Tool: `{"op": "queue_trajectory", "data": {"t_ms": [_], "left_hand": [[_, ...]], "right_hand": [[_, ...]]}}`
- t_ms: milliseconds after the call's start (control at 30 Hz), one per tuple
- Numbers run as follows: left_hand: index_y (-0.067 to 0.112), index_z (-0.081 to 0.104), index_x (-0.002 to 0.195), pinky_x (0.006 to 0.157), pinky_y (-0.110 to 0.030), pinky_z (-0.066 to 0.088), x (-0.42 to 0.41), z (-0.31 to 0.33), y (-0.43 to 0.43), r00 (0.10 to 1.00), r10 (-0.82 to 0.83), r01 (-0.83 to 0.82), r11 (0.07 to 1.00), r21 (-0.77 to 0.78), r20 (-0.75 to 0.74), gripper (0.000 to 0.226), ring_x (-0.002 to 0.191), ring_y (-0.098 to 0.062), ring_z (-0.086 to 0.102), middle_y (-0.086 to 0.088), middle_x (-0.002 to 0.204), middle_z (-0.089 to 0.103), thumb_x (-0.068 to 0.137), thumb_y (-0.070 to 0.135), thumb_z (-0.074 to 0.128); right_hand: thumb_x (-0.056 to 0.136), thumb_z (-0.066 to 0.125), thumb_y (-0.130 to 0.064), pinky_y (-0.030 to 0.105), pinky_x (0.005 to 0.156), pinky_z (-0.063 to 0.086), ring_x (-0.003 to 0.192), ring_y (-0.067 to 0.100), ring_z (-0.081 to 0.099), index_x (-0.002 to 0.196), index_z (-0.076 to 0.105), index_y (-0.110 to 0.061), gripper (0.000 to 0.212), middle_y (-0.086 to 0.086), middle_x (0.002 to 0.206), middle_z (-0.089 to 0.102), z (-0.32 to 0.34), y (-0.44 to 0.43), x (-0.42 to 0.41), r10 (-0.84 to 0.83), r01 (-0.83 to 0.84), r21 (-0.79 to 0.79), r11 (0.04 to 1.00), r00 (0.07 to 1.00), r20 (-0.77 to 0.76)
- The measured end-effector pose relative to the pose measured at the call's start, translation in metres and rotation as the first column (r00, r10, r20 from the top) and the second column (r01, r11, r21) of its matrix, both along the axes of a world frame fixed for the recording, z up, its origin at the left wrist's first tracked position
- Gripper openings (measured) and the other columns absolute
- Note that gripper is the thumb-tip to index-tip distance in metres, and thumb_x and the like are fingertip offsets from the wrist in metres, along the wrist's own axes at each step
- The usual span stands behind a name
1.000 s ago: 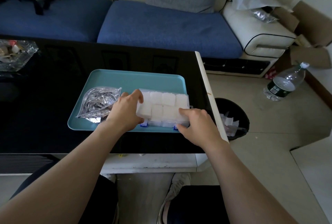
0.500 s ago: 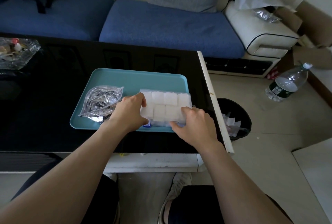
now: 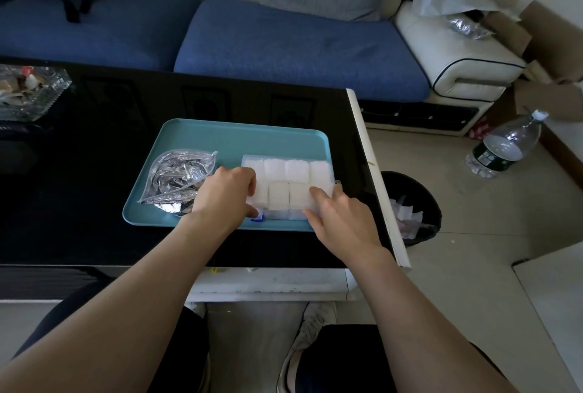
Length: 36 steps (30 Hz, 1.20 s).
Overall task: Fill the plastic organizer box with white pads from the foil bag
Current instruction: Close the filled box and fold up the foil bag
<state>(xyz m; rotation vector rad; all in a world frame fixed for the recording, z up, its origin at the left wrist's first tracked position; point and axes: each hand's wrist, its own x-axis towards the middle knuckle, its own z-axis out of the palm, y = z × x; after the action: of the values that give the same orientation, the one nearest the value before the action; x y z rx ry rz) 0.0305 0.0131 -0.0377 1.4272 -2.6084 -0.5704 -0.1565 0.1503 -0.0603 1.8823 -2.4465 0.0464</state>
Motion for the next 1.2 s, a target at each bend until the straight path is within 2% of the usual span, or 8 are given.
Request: {"op": "queue_trajectory", "data": {"t_ms": [100, 233, 533, 833, 900, 1000, 1100, 1200], "left_hand": [[0.021, 0.060, 0.100, 0.069, -0.034, 0.047, -0.003, -0.002, 0.004, 0.996, -0.015, 0.018, 0.999, -0.037, 0.091, 0.041, 0.084, -0.029, 0.062, -0.004, 0.094, 0.063, 0.078, 0.029, 0.093], [0.021, 0.061, 0.105, 0.074, -0.034, 0.046, -0.006, -0.003, 0.006, 0.995, -0.044, 0.044, 0.999, 0.008, 0.093, 0.039, 0.087, -0.030, 0.057, -0.005, 0.096, 0.059, 0.082, 0.034, 0.089], [0.015, 0.062, 0.099, 0.067, -0.032, 0.042, -0.008, -0.008, 0.003, 1.000, 0.022, -0.023, 0.996, 0.085, 0.012, 0.039, 0.077, -0.030, 0.059, -0.002, 0.075, 0.053, 0.081, 0.033, 0.091], [0.016, 0.053, 0.105, 0.069, -0.035, 0.043, -0.007, -0.010, -0.002, 0.993, -0.056, 0.044, 0.992, 0.121, 0.100, 0.042, 0.081, -0.032, 0.057, -0.013, 0.095, 0.060, 0.090, 0.043, 0.081], [0.017, 0.053, 0.104, 0.067, -0.035, 0.040, -0.004, -0.007, -0.008, 0.991, -0.079, 0.063, 0.987, 0.146, 0.107, 0.046, 0.076, -0.027, 0.053, -0.007, 0.087, 0.054, 0.086, 0.047, 0.084], [0.023, 0.055, 0.102, 0.070, -0.036, 0.041, 0.005, -0.005, -0.014, 0.988, -0.114, 0.099, 0.985, 0.139, 0.108, 0.040, 0.077, -0.024, 0.054, -0.004, 0.089, 0.055, 0.084, 0.043, 0.085], [0.026, 0.059, 0.101, 0.072, -0.036, 0.043, 0.010, -0.009, -0.014, 0.989, -0.116, 0.109, 0.991, 0.083, 0.094, 0.027, 0.085, -0.029, 0.057, -0.004, 0.092, 0.057, 0.088, 0.030, 0.082], [0.021, 0.066, 0.095, 0.071, -0.032, 0.044, 0.008, -0.012, -0.010, 0.996, -0.072, 0.073, 0.997, -0.012, 0.053, 0.027, 0.080, -0.025, 0.058, 0.001, 0.085, 0.056, 0.081, 0.019, 0.089]], "right_hand": [[0.106, 0.051, -0.042, 0.025, 0.048, 0.024, 0.059, 0.021, 0.050, 0.145, 0.052, -0.021, 0.044, 0.022, 0.134, 0.059, -0.005, 0.001, 0.004, -0.008, 0.009, 0.032, 0.999, 1.000, -0.022], [0.107, 0.049, -0.044, 0.025, 0.056, 0.038, 0.073, 0.024, 0.068, 0.151, 0.046, -0.023, 0.049, 0.022, 0.140, 0.056, -0.010, 0.001, 0.001, -0.022, 0.022, 0.035, 0.999, 0.999, -0.023], [0.110, 0.049, -0.044, 0.028, 0.071, 0.057, 0.090, 0.021, 0.073, 0.162, 0.032, -0.033, 0.055, 0.009, 0.163, 0.040, -0.028, 0.014, -0.026, 0.050, -0.050, -0.006, 0.999, 0.999, -0.017], [0.101, 0.070, -0.028, 0.030, 0.071, 0.063, 0.082, 0.016, 0.070, 0.163, 0.037, -0.029, 0.070, 0.017, 0.164, 0.039, -0.050, 0.021, -0.024, 0.014, -0.015, -0.076, 0.997, 1.000, -0.009], [0.105, 0.063, -0.032, 0.026, 0.069, 0.059, 0.080, 0.016, 0.070, 0.163, 0.035, -0.030, 0.065, 0.017, 0.166, 0.035, -0.045, 0.019, -0.025, 0.030, -0.030, -0.066, 0.997, 1.000, -0.010], [0.110, 0.045, -0.043, 0.025, 0.077, 0.059, 0.099, 0.019, 0.072, 0.163, 0.034, -0.028, 0.056, 0.019, 0.167, 0.032, -0.039, 0.017, -0.019, 0.047, -0.045, -0.089, 0.995, 0.999, 0.024], [0.109, 0.043, -0.052, 0.029, 0.091, 0.060, 0.118, 0.023, 0.067, 0.160, 0.038, -0.025, 0.058, 0.020, 0.166, 0.030, -0.037, 0.012, -0.013, 0.034, -0.027, -0.094, 0.995, 0.996, 0.080], [0.110, 0.041, -0.052, 0.029, 0.092, 0.059, 0.118, 0.024, 0.067, 0.160, 0.038, -0.025, 0.057, 0.020, 0.166, 0.029, -0.037, 0.007, -0.013, 0.016, -0.009, -0.096, 0.995, 0.997, 0.071]]}}
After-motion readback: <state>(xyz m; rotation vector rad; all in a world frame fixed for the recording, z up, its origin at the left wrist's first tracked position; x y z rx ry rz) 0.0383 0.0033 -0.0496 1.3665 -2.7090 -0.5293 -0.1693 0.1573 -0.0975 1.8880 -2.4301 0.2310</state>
